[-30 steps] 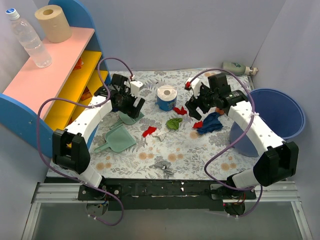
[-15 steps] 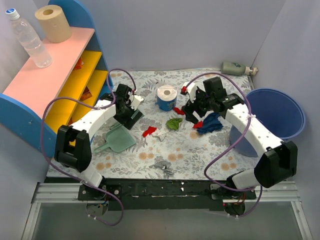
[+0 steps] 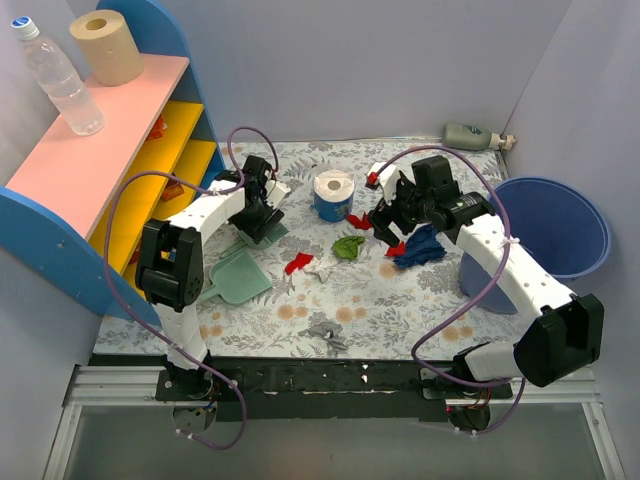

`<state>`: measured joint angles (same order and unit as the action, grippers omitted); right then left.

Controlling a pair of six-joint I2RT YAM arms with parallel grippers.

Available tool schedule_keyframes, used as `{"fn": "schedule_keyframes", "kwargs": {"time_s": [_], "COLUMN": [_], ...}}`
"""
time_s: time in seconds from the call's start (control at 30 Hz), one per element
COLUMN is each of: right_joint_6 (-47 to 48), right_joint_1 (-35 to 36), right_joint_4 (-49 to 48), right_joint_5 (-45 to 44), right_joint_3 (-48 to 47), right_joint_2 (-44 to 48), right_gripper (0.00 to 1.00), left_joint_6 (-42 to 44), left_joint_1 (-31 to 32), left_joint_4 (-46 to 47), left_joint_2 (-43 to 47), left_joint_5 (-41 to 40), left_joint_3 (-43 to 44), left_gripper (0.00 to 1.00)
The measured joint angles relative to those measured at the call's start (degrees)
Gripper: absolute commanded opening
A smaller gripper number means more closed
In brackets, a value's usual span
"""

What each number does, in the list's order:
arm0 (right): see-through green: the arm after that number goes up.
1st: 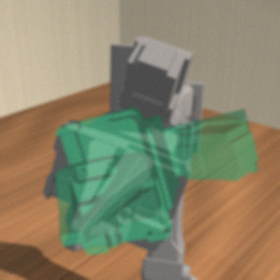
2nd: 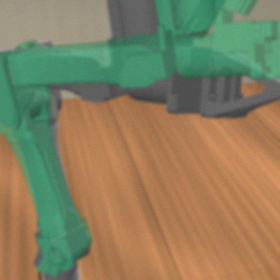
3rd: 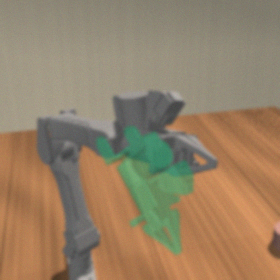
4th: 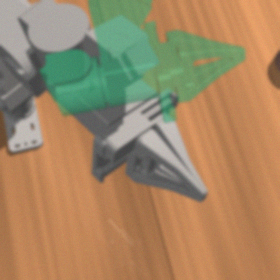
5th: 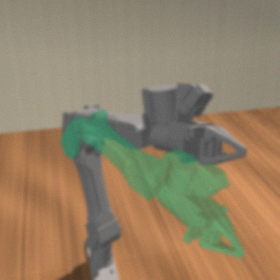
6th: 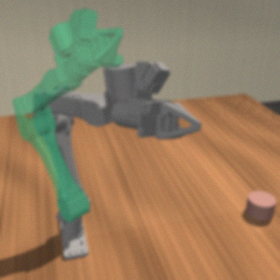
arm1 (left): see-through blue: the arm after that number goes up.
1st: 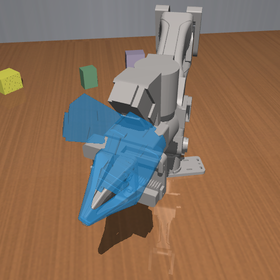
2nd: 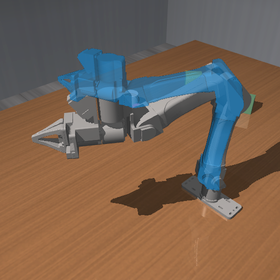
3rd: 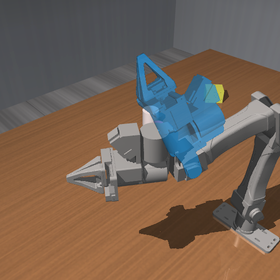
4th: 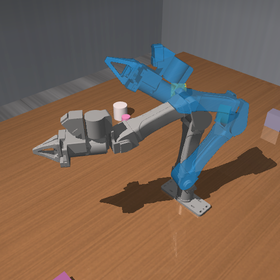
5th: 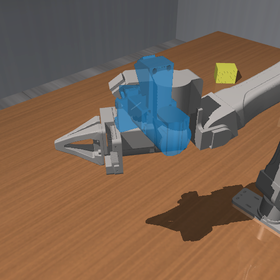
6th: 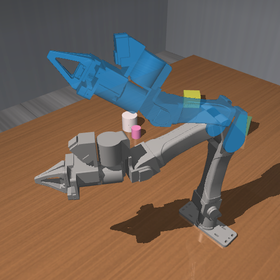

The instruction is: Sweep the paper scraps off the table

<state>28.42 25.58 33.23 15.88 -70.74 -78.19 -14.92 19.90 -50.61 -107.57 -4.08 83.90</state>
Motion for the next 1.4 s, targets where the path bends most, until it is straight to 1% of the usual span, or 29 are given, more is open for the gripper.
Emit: {"fn": "schedule_keyframes", "kwargs": {"time_s": [0.07, 0.2, 0.4, 0.63, 0.83, 0.9, 1.0, 1.4], "right_joint_6": [-0.04, -0.20, -0.24, -0.83, -0.92, -1.01, -1.05, -1.09], "right_joint_1": [0.00, 0.00, 0.02, 0.02, 0.02, 0.02, 0.02, 0.02], "right_joint_4": [-0.42, -0.59, -0.66, -0.63, -0.66, -0.74, -0.63, -0.37], "right_joint_5": [-0.39, -0.76, -0.79, -0.79, -0.81, -0.79, -0.81, -0.76], "right_joint_3": [0.72, 1.55, 1.64, 1.64, 1.73, 2.05, 2.27, 2.27], "right_joint_2": [0.70, 1.01, 1.01, 0.94, 0.94, 0.94, 0.70, -2.14], "right_gripper": [0.93, 0.93, 0.93, 0.93, 0.93, 0.93, 0.93, 0.92], "left_joint_6": [0.59, 1.18, 0.61, -0.07, -0.02, 0.17, 0.96, 1.88], "left_joint_1": [-1.01, -2.34, -2.45, -2.99, -4.59, -4.94, -5.44, -5.73], "left_joint_4": [-0.63, -1.46, -1.11, 0.26, 1.16, 1.36, 1.60, 1.70], "left_joint_2": [-0.24, -0.28, -1.64, -6.64, -7.32, -7.34, -7.32, -7.19], "left_joint_5": [-1.20, -3.06, -3.61, -3.50, -3.34, -2.84, -1.09, 4.17], "left_joint_3": [0.13, 0.13, 0.09, 0.07, -1.01, -1.27, -1.81, -2.01], "left_gripper": [0.55, 0.51, 0.45, 0.43, 0.40, 0.36, 0.34, 0.32]}}
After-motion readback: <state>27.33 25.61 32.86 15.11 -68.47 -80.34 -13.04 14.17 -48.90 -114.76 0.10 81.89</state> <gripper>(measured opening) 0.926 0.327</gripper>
